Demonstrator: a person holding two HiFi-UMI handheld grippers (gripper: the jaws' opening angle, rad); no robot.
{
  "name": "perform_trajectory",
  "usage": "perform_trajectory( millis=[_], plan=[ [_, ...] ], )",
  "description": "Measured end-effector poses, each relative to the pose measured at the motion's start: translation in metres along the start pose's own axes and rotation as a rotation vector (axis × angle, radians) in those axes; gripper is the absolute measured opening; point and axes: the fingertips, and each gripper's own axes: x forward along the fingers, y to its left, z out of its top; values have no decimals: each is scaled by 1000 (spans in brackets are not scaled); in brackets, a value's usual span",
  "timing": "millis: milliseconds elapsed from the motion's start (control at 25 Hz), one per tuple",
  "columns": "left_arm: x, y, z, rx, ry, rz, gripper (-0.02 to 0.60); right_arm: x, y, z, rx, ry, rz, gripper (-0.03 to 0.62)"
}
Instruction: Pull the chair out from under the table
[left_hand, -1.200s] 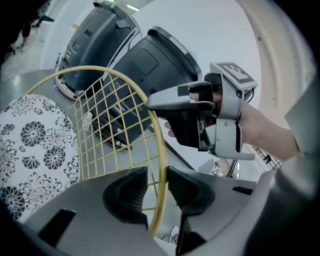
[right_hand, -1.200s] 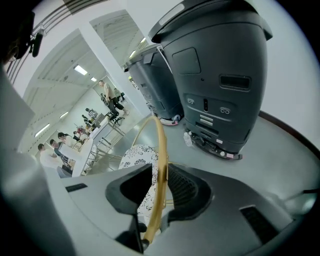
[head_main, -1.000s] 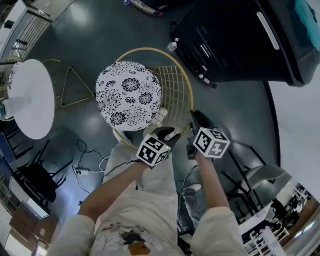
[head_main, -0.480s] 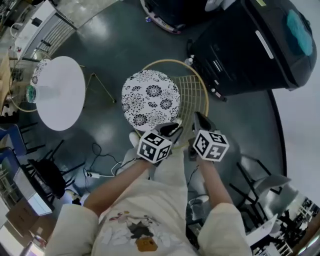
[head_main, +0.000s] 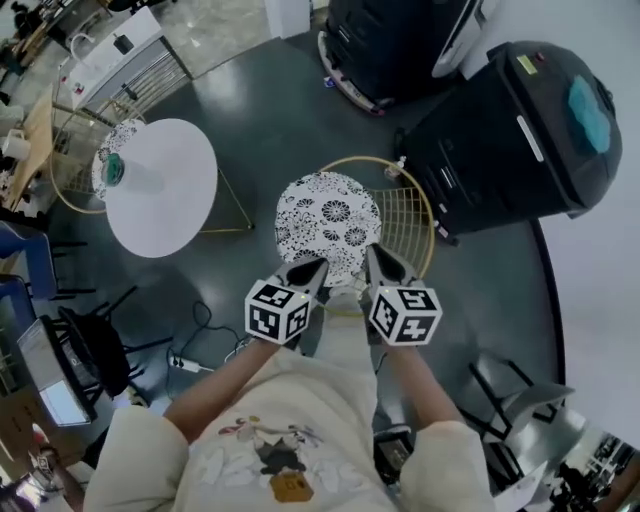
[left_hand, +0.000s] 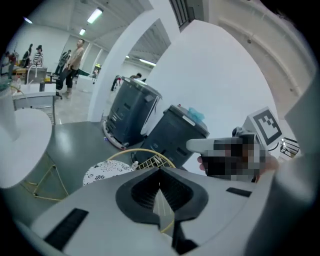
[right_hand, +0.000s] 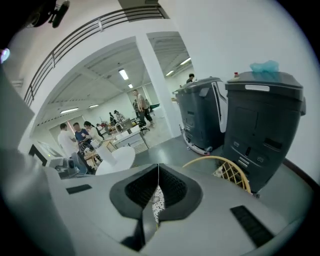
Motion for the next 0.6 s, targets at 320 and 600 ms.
perform_trajectory(
  millis=[320,600],
  plan=[
    [-121,46,45,36,-177,141,9,15,152,22,-181,-57,187,13],
    [-207,92,53,-1,-291,258,9,7,249,35,-351,-160,318,14]
  ],
)
